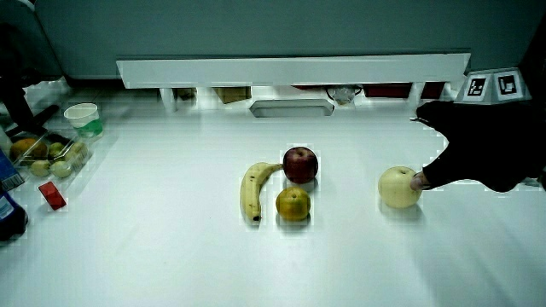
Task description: Pick pear no leg
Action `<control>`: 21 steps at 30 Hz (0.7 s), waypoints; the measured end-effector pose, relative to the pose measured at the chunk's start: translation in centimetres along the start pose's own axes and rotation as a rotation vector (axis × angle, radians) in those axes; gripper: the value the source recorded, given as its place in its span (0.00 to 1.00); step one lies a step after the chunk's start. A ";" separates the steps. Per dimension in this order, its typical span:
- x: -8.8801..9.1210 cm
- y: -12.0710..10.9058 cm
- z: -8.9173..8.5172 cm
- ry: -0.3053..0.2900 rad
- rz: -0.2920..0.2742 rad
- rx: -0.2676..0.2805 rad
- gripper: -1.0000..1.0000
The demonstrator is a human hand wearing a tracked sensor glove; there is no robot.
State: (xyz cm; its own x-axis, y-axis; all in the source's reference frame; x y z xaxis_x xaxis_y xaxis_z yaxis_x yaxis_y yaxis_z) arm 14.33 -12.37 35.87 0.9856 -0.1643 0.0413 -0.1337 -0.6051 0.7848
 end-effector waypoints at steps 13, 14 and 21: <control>1.5 5.7 -2.2 0.127 -0.023 -0.119 0.50; 1.7 6.3 -2.6 0.118 -0.051 -0.123 0.50; 2.2 8.5 -4.7 0.144 -0.072 -0.157 0.50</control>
State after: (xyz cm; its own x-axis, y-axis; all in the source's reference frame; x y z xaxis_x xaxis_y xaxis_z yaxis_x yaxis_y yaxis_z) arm 15.88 -14.19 45.55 0.9981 -0.0051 0.0610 -0.0560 -0.4808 0.8750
